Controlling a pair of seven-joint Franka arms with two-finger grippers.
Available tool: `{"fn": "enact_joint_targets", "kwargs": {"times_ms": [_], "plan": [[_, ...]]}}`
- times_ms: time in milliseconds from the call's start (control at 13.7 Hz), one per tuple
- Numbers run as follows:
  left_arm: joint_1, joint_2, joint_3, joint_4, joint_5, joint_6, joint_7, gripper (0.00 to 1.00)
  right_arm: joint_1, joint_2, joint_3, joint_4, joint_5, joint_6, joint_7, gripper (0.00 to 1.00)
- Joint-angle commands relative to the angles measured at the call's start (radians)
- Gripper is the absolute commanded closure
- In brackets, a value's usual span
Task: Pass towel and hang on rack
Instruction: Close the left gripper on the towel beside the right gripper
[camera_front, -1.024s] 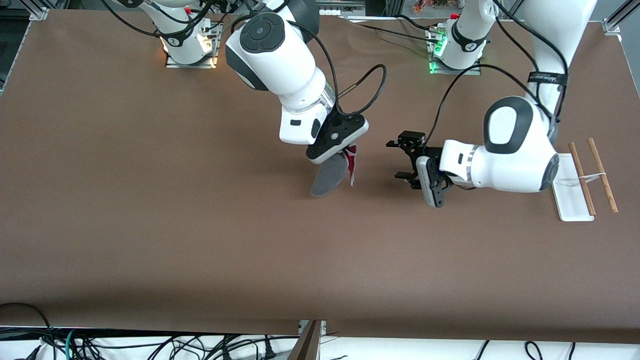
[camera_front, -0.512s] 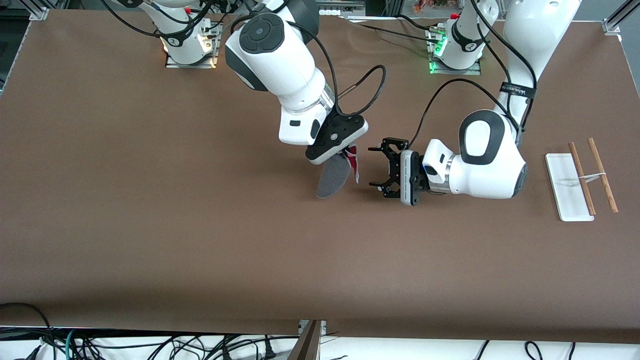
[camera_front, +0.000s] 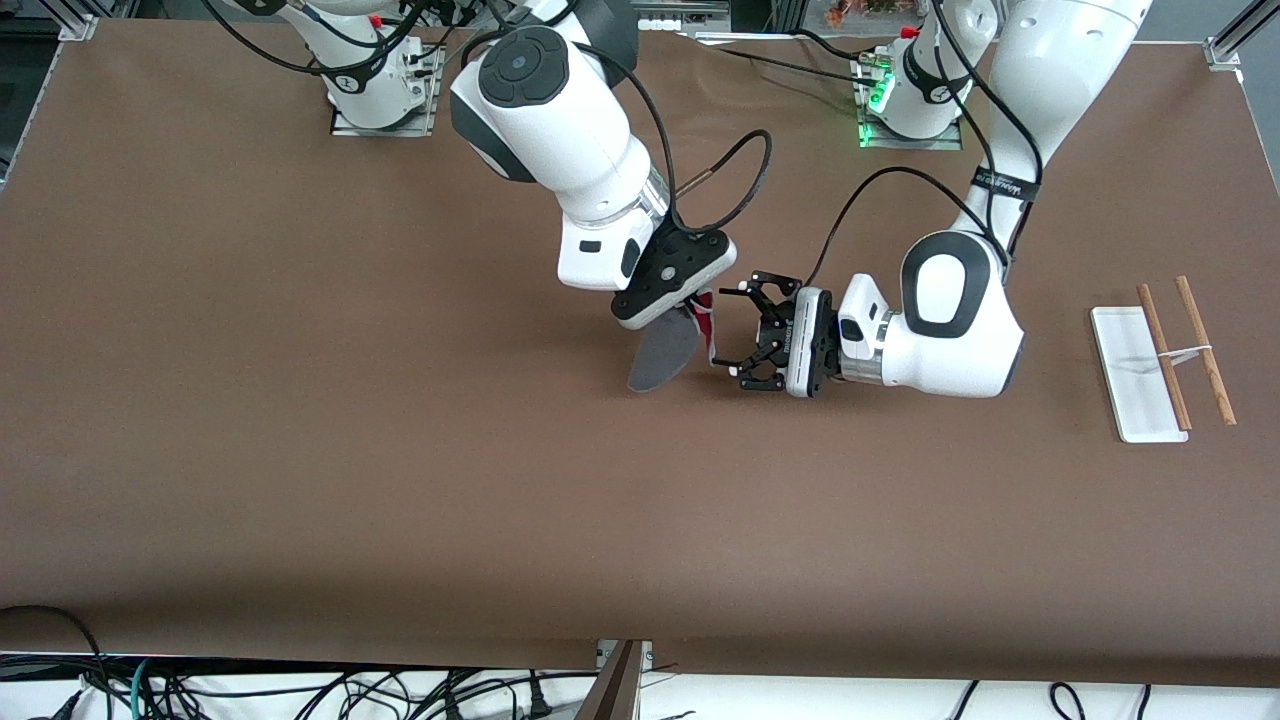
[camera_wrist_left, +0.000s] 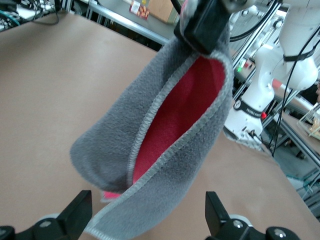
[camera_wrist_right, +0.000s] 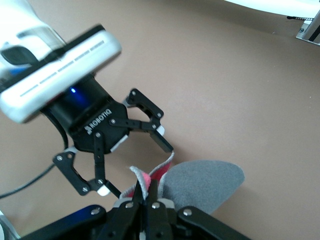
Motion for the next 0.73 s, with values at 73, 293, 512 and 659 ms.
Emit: {"fn": "enact_joint_targets", "kwargs": {"times_ms": [73, 293, 512, 659], "plan": [[-0.055, 0.01, 0.005, -0.06, -0.149, 0.052, 0.159, 0.05, 0.005, 0.003, 0.0, 0.005, -0.016, 0.007, -0.007, 1.0], [-0.053, 0.006, 0.005, -0.069, -0.149, 0.049, 0.164, 0.58, 0.005, 0.003, -0.002, 0.005, -0.016, 0.009, -0.007, 1.0], [-0.042, 0.007, 0.005, -0.069, -0.149, 0.048, 0.185, 1.0, 0.005, 0.003, -0.002, 0.005, -0.016, 0.009, -0.007, 1.0], [-0.039, 0.009, 0.007, -0.069, -0.149, 0.044, 0.203, 1.0, 0.003, 0.003, -0.002, 0.005, -0.016, 0.009, -0.006, 1.0]]}}
